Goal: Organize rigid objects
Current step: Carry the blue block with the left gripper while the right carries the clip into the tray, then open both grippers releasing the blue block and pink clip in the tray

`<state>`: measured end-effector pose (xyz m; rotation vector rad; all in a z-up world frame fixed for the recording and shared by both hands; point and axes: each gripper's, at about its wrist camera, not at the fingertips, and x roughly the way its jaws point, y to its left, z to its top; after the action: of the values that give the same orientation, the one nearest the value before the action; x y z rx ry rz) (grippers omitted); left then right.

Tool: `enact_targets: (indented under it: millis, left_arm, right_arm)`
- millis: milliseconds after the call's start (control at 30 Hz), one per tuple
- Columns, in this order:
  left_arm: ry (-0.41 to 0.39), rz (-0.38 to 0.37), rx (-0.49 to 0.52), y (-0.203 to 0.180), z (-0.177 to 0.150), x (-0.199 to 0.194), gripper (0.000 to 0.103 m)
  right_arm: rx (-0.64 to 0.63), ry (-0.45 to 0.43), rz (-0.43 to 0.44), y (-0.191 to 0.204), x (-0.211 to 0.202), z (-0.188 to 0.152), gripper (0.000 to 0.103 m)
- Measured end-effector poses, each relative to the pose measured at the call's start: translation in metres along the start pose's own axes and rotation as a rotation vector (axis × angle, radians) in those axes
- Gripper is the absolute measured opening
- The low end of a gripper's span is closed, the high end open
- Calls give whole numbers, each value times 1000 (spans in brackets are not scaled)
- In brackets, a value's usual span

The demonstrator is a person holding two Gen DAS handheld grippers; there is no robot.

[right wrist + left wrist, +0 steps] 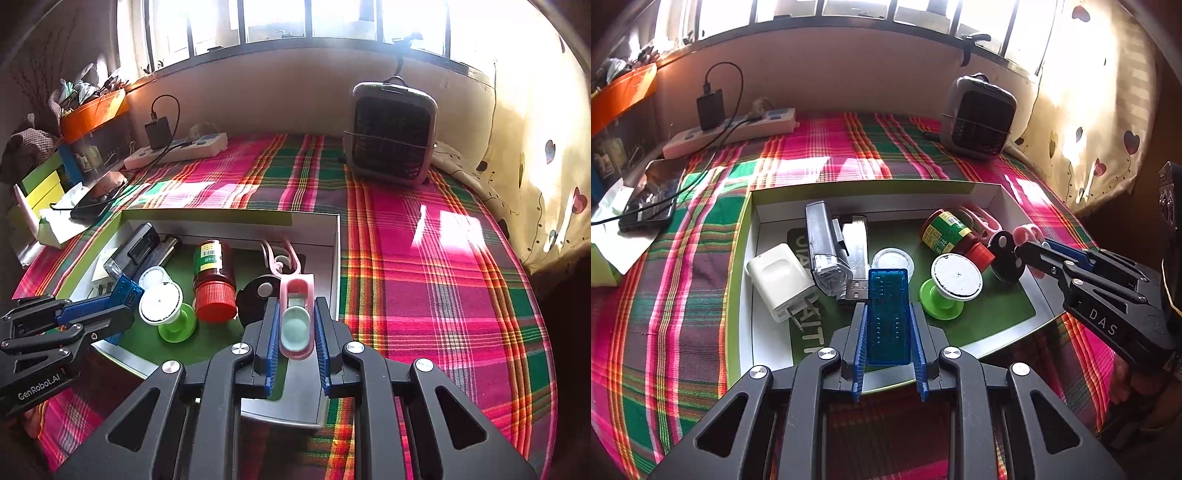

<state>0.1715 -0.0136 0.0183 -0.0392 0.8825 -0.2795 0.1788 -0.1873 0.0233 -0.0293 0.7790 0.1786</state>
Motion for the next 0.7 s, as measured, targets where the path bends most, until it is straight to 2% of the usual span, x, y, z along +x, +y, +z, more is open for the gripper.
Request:
enact_targets:
  millis: [700]
  left_arm:
    - [1, 10, -6, 0, 0, 0, 22]
  right_arm:
    - [9, -14, 5, -2, -2, -1, 19]
